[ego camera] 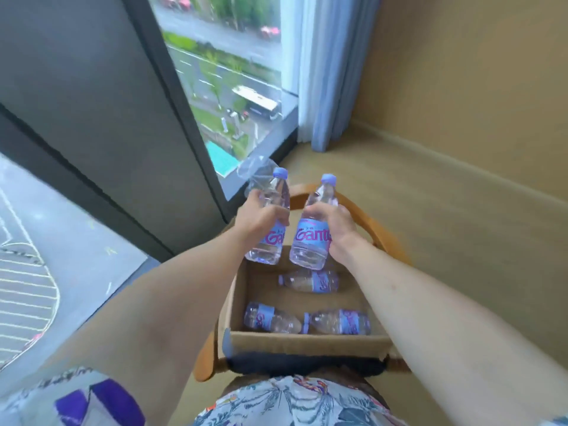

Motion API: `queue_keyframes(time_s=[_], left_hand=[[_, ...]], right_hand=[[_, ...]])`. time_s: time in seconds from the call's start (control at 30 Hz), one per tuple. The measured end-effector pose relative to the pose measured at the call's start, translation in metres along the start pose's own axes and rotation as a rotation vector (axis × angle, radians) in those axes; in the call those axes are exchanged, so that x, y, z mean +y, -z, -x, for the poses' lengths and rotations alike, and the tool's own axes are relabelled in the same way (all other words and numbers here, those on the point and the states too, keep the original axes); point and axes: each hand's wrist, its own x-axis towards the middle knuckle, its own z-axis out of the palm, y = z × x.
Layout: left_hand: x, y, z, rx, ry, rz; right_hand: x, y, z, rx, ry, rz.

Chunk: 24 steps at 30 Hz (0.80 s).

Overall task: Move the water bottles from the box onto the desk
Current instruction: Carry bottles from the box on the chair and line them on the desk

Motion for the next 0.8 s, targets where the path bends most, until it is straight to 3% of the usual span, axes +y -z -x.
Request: queue_keyframes(time_s=[0.17, 0.4, 0.8], left_hand=[[0.022, 0.039, 0.026, 0.244, -0.022, 0.125], [0.017, 0.071, 0.089, 0.626, 0.004, 0.08], [-0.046, 0.13, 0.282, 1.139, 0.271, 0.097]], right_hand=[[-0.03, -0.025, 0.007, -0.24, -0.035, -0.053], [-0.041, -0.052, 0.029, -0.507, 0.026, 0.224], [0.016, -0.131, 0.155, -1.018, 0.029, 0.521]])
